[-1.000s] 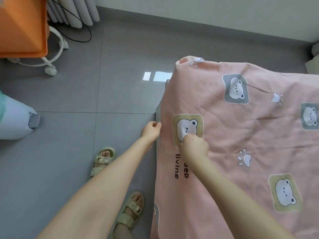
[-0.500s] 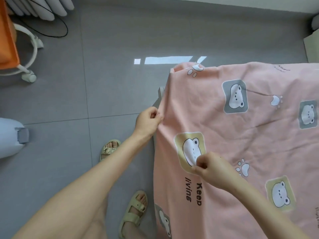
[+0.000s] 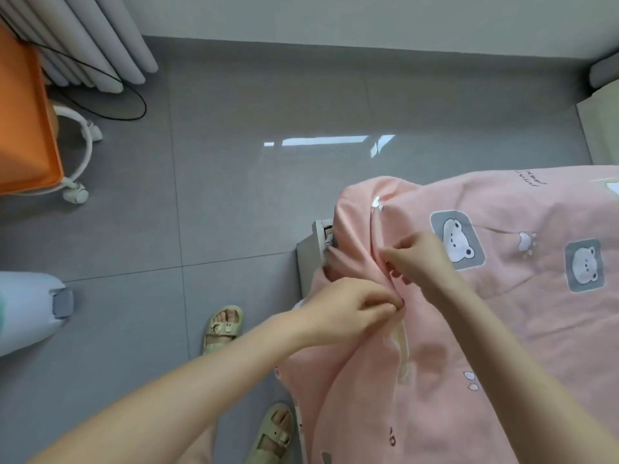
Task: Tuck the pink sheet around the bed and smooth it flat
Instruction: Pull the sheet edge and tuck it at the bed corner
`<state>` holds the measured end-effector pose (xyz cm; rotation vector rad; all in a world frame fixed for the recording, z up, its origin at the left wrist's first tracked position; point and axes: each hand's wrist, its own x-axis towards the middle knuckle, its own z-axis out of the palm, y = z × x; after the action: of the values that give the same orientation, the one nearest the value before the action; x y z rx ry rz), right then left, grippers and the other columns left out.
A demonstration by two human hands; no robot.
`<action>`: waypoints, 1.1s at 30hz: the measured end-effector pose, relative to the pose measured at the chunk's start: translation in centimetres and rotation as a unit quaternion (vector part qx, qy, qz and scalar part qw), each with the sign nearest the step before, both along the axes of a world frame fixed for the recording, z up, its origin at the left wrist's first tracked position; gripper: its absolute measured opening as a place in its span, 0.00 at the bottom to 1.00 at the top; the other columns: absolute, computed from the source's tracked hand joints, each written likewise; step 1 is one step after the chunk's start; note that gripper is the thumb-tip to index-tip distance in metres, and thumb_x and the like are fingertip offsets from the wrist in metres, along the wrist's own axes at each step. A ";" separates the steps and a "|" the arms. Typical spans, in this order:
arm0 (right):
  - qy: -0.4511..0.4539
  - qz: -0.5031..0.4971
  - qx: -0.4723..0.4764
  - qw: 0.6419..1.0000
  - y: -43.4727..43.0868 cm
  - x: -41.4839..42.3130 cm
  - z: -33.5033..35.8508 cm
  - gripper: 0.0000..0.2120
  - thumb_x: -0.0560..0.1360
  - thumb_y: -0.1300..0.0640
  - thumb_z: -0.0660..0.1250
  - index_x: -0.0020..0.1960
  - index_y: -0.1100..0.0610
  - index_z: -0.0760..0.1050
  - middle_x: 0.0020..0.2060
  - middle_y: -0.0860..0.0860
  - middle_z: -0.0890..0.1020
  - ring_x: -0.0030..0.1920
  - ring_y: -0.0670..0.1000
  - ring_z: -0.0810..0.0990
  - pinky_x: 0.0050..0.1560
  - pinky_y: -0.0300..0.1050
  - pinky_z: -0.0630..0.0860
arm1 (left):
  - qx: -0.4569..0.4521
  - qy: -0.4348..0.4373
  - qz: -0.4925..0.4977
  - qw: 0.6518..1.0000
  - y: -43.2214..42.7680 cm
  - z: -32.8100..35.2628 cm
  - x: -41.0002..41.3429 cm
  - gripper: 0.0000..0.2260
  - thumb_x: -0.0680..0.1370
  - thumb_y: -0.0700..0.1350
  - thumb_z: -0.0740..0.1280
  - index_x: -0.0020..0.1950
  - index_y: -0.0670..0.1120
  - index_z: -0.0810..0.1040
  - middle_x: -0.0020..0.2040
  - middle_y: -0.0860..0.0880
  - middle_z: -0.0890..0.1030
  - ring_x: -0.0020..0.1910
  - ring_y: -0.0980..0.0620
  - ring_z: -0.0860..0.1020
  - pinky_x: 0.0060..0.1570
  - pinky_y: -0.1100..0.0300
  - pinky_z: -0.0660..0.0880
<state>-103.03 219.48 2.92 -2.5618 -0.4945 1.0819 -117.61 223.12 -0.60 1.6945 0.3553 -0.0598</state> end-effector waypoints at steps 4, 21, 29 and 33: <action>-0.032 -0.008 -0.013 0.999 0.4 0.2 -0.6 0.08 0.68 0.66 0.63 0.32 0.67 0.76 0.22 0.54 0.71 0.25 0.52 0.65 0.32 0.43 0.63 | -0.079 0.179 0.279 0.940 3.5 -5.7 0.1 0.15 0.79 0.49 0.60 0.45 0.40 0.81 0.45 0.42 0.83 0.47 0.48 0.81 0.50 0.56 0.77; 0.042 -0.053 0.010 0.998 -2.9 1.8 3.1 0.11 0.70 0.63 0.63 0.30 0.60 0.71 0.24 0.47 0.74 0.30 0.51 0.64 0.37 0.46 0.61 | -0.276 0.366 0.170 0.872 9.3 -9.0 6.1 0.13 0.76 0.37 0.61 0.32 0.47 0.67 0.27 0.49 0.68 0.26 0.54 0.63 0.27 0.63 0.57; -0.005 -0.050 0.063 0.997 -3.1 0.7 4.3 0.12 0.71 0.62 0.65 0.29 0.62 0.69 0.22 0.46 0.70 0.22 0.42 0.62 0.23 0.32 0.59 | -0.231 0.019 0.375 0.898 17.8 1.8 3.9 0.15 0.77 0.36 0.63 0.31 0.46 0.72 0.27 0.53 0.75 0.27 0.59 0.69 0.29 0.67 0.65; -0.035 0.020 0.066 0.997 -0.2 -1.3 1.9 0.13 0.74 0.61 0.64 0.32 0.64 0.70 0.25 0.52 0.70 0.28 0.46 0.64 0.28 0.39 0.61 | -0.049 0.098 0.415 0.903 21.2 2.4 3.9 0.15 0.76 0.40 0.65 0.29 0.45 0.71 0.27 0.48 0.73 0.29 0.51 0.70 0.31 0.61 0.65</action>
<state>-104.32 219.31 4.86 -2.4912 -0.6150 0.9426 -113.68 244.32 1.85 1.3221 1.1797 0.3780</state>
